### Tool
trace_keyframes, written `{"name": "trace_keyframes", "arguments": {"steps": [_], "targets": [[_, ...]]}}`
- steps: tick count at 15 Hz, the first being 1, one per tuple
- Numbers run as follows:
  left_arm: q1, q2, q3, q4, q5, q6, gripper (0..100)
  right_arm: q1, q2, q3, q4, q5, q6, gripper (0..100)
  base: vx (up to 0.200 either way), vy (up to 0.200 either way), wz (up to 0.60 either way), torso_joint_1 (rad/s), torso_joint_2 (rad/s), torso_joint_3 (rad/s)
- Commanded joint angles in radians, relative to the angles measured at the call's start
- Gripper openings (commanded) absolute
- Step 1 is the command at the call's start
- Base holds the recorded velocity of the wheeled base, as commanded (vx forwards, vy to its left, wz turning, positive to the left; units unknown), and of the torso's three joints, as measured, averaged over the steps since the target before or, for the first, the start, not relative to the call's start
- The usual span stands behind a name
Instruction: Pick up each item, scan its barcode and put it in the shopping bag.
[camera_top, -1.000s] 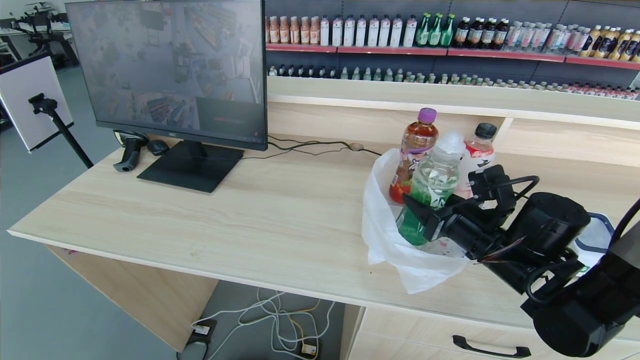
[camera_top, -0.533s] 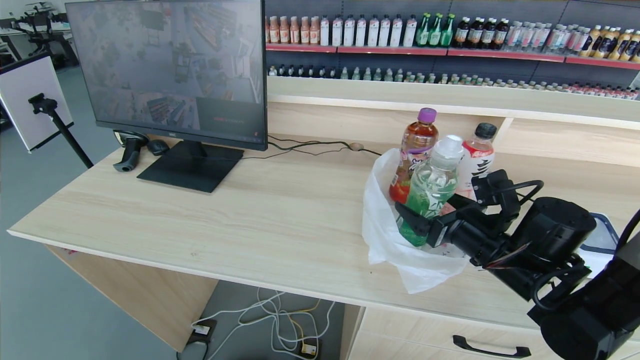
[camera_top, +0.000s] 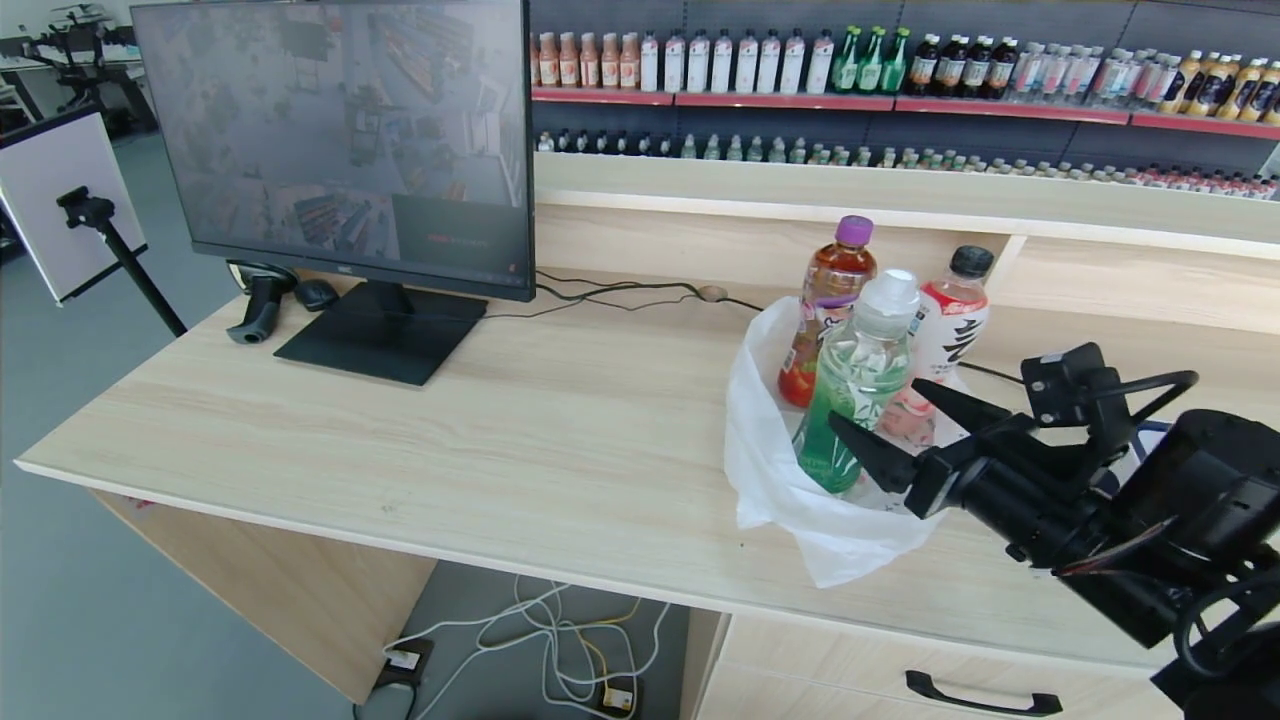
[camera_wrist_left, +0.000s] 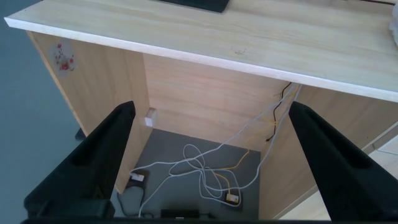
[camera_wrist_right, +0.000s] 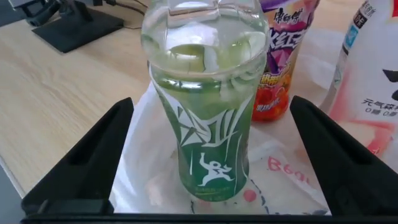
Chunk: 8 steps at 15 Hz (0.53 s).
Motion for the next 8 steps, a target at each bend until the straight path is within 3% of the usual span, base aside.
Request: {"name": "trace_keyframes", "arguments": {"steps": [1,3,5,6,8], "targets": [[0.0,0.0,0.0,-0.002,0.0,0.0,100,-0.001,-0.185,0.141,0.007,0.0,0.0,100,0.0,0.0,0.0,0.0,0.0,0.0],[0.002,0.0,0.0,0.0,0.0,0.001,100,-0.006,-0.343,0.296,0.01,0.0,0.0,100,0.0,0.0,0.0,0.0,0.0,0.0],[0.0,0.0,0.0,0.0,0.0,0.001,100,-0.006,-0.442,0.339,0.048,-0.001,-0.005,100,0.0,0.0,0.0,0.0,0.0,0.0],[0.0,0.0,0.0,-0.002,0.0,0.0,100,-0.011,-0.561,0.339,0.159,0.0,-0.016,100,0.0,0.0,0.0,0.0,0.0,0.0],[0.0,0.0,0.0,0.0,0.0,0.003,100,0.0,-0.794,0.339,0.509,0.02,-0.048,100,0.0,0.0,0.0,0.0,0.0,0.0]]}}
